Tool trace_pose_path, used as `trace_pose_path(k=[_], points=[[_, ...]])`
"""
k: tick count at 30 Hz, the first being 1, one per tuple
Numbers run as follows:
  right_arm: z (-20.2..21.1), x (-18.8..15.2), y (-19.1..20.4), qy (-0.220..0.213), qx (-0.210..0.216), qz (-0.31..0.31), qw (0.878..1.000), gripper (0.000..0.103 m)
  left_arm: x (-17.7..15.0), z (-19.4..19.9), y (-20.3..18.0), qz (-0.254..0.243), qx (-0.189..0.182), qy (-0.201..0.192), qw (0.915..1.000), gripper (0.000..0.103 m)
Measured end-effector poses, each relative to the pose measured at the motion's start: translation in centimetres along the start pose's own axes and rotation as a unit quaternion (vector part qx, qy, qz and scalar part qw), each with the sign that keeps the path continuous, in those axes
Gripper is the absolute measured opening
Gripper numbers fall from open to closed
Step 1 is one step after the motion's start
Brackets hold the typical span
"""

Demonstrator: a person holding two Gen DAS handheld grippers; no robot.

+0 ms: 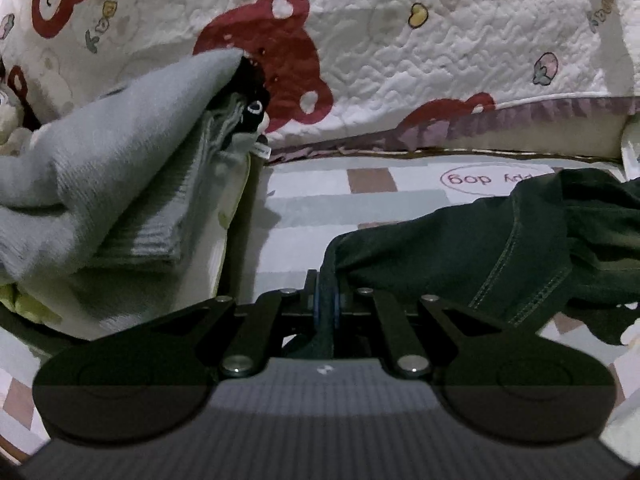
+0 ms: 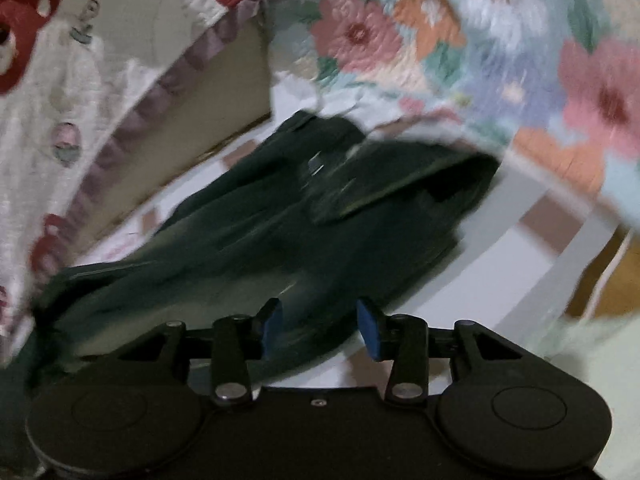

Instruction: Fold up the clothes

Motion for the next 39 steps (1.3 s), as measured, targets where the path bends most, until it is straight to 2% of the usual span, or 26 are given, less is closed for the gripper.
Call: trace_pose_path(k=[6,11,15,17,18,21,26,28,34,35,38,39], points=[[-2.0,-4.9,4.8,0.027,0.079,0.034,0.996,0.051,-0.2,1.2,0.1,-0.008,0.010,-0.008,0.9999,0.005],[-2.9,-7.2,8.4,0.048,0.090,0.103,0.989,0.051,-0.4,2.0,0.8,-0.022,0.036,-0.014,0.9990,0.003],[-3.1,-7.5,10.3,0.042,0.083,0.161,0.983,0.053,-0.7,2.9,0.6,-0.034,0.005,-0.016,0.9993,0.006],[-3.3,-7.5,10.8,0.040,0.080,0.178,0.980,0.053,-1.2,3.2,-0.2,-0.035,-0.034,-0.012,0.9987,0.009],[-3.4,-7.6,11.1,0.039,0.078,0.188,0.978,0.053,-1.6,3.3,-0.7,-0.039,-0.052,-0.008,0.9979,0.015],[-3.7,-8.3,12.2,0.035,0.069,0.219,0.973,0.053,-2.8,3.2,-3.2,-0.084,-0.085,-0.003,0.9928,0.045],[-3.8,-9.3,15.0,0.015,0.073,0.287,0.955,0.053,-4.5,1.9,-7.7,-0.182,-0.109,0.007,0.9773,0.053],[-4.0,-9.1,16.2,0.009,0.078,0.310,0.948,0.054,-4.6,1.1,-8.5,-0.197,-0.111,0.010,0.9741,0.056],[-4.4,-9.0,15.0,0.040,0.089,0.224,0.970,0.056,-4.2,-1.2,-9.6,-0.211,-0.096,0.028,0.9724,0.060],[-4.3,-9.6,14.6,0.043,0.089,0.220,0.971,0.056,-4.3,-1.3,-9.4,-0.208,-0.098,0.038,0.9726,0.060],[-4.0,-11.4,14.0,0.052,0.091,0.240,0.965,0.056,-4.4,-0.7,-8.5,-0.168,-0.137,0.056,0.9746,0.057],[-3.9,-12.0,14.3,0.045,0.084,0.268,0.959,0.056,-4.7,-0.2,-8.6,-0.173,-0.144,0.053,0.9730,0.044]])
Point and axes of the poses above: each gripper's, at about its wrist camera, not at the fingertips, and z roughly against the way its jaws point, y to its left, x to its top, the point moved 3 cm from there along -z, roughly the way its jaws point, and after that the axes turned 1 degree about x, right-handed, at the moved point
